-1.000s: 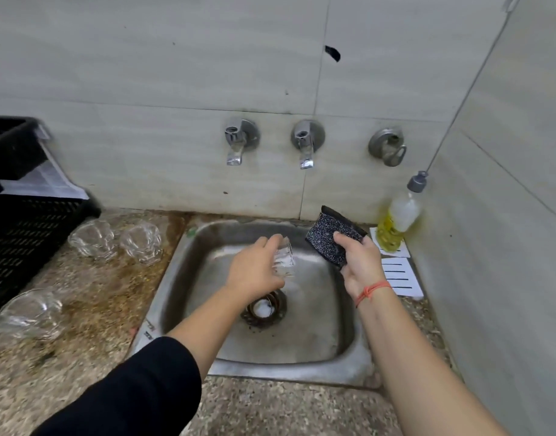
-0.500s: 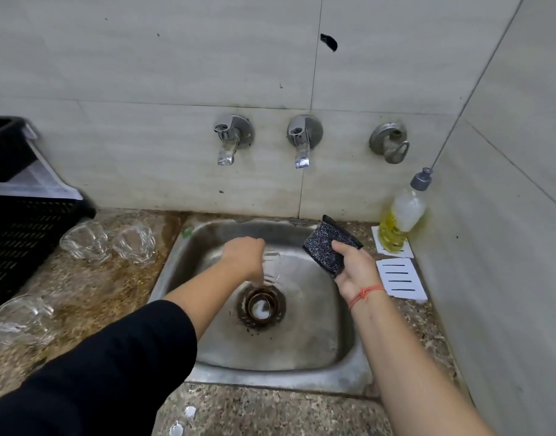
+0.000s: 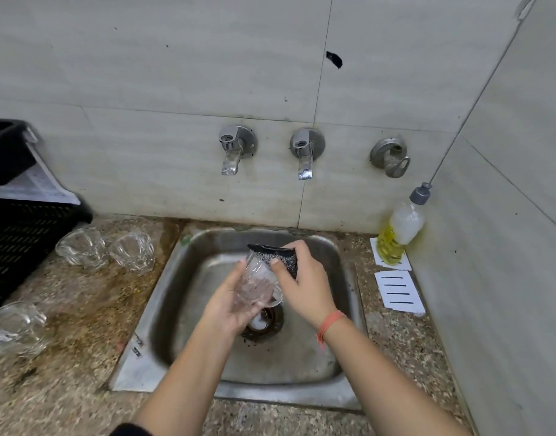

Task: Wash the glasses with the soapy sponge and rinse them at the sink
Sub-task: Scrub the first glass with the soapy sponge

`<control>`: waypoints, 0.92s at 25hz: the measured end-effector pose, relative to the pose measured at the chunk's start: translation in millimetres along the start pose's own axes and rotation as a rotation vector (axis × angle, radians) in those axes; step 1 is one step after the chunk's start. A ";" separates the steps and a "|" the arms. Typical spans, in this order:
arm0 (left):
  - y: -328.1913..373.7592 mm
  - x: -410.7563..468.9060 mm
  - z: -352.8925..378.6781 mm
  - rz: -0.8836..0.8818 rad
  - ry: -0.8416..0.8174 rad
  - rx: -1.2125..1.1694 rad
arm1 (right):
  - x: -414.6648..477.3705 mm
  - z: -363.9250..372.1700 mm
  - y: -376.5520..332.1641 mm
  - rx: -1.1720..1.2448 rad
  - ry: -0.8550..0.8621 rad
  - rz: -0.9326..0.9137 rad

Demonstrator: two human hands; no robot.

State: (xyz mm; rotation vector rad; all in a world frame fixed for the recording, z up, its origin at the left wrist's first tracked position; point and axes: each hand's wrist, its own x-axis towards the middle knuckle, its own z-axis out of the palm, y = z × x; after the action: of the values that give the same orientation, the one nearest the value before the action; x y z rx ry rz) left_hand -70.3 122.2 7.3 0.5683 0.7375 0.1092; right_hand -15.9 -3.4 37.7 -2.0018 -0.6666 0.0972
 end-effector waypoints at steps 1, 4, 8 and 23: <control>-1.3 -1.1 3.5 -0.001 0.032 -0.070 | -1.7 2.3 -1.9 -0.012 -0.020 0.007; -2.0 0.9 10.7 0.046 0.039 -0.024 | 6.3 4.0 -8.2 -0.076 -0.153 0.079; 2.2 -4.9 18.9 0.176 0.063 0.230 | 26.4 -20.6 -9.6 0.212 -0.619 0.206; 12.5 -19.1 35.7 0.346 0.201 0.490 | 9.3 -15.4 -19.4 0.566 -0.340 0.418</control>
State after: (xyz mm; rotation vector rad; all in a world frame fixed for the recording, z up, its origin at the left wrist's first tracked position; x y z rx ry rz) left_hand -59.6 111.1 46.8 1.1649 0.8604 0.3145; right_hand -10.8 -3.9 63.8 -1.5493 -0.3585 0.8019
